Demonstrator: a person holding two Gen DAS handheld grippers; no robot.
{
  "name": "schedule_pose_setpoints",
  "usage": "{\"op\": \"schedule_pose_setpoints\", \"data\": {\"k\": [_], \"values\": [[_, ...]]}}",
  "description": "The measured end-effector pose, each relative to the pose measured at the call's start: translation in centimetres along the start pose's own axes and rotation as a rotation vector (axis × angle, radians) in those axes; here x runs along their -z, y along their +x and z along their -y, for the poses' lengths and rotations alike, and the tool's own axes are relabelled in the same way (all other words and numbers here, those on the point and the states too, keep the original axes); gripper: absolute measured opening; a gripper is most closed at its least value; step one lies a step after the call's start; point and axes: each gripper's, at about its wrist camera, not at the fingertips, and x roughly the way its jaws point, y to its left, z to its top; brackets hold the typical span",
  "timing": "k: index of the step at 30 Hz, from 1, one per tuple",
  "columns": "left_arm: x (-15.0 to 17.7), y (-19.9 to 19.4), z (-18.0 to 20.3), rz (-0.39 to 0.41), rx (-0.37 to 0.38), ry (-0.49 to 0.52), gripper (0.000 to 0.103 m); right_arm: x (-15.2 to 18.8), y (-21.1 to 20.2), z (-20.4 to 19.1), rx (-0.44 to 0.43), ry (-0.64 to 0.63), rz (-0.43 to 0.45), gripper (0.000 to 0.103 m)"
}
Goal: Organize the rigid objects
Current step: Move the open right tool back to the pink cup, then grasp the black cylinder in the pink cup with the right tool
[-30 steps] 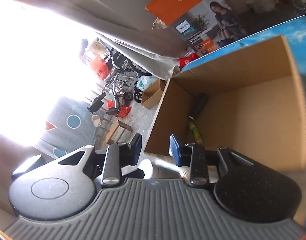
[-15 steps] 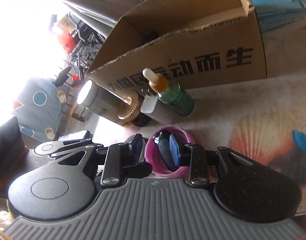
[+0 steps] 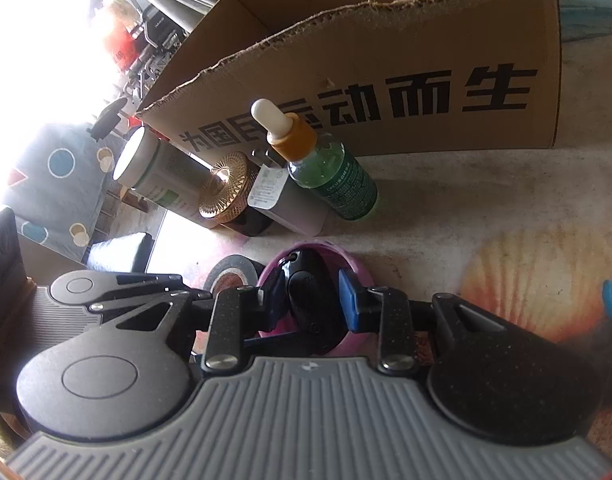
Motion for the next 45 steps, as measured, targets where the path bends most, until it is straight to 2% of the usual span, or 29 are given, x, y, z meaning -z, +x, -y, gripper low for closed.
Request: {"op": "schedule_pose_setpoints", "data": {"k": [4, 9, 15, 19, 23, 27, 31, 38, 45], "values": [[-0.3, 0.2, 0.0, 0.006, -0.001, -0.001, 0.031, -0.2, 0.1, -0.2, 0.008, -0.014, 0.0, 0.028], [-0.4, 0.2, -0.4, -0.001, 0.002, -0.012, 0.038, -0.4, 0.1, -0.3, -0.006, -0.016, -0.015, 0.029], [-0.4, 0.2, -0.8, 0.009, 0.001, -0.015, 0.039, -0.6, 0.1, 1.5, -0.115, 0.083, -0.022, 0.029], [-0.3, 0.1, -0.7, 0.02, -0.003, 0.002, 0.038, -0.5, 0.1, 2.4, -0.153, 0.133, -0.014, 0.029], [-0.3, 0.3, -0.7, 0.024, -0.013, 0.003, 0.035, -0.4, 0.1, 2.5, -0.123, 0.128, 0.006, 0.02], [-0.4, 0.4, -0.6, 0.024, -0.023, 0.006, 0.035, 0.0, 0.2, 1.6, -0.082, 0.086, 0.028, 0.02], [-0.3, -0.2, -0.2, 0.049, -0.025, 0.01, 0.034, 0.3, -0.3, 1.1, -0.094, 0.087, 0.044, 0.019], [-0.1, -2.4, 0.0, 0.096, -0.024, 0.008, 0.033, 0.7, -1.9, -1.0, -0.094, 0.048, 0.082, 0.018], [-0.6, -6.7, 0.2, 0.193, -0.038, 0.005, 0.032, 0.0, -4.9, -4.4, -0.098, -0.025, 0.154, 0.018]]}}
